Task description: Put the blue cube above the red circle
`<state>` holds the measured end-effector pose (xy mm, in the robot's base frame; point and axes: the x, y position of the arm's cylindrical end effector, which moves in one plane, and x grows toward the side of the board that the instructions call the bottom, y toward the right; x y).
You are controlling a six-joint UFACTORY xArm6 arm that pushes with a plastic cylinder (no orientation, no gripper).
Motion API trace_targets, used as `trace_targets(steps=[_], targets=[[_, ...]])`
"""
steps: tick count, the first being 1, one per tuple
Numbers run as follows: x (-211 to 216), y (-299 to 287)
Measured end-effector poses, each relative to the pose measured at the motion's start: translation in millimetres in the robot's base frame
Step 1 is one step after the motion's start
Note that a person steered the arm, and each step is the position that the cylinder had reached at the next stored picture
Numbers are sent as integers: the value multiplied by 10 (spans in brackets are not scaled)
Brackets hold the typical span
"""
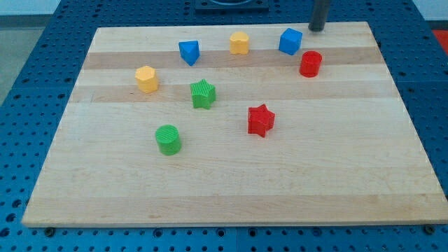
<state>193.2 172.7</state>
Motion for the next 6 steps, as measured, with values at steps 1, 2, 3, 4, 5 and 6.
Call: trace_targets(steps=[1, 2, 3, 4, 5, 6], targets=[[7, -849], [180, -935], [295, -1031], [511, -803], [630, -673], [679, -717]])
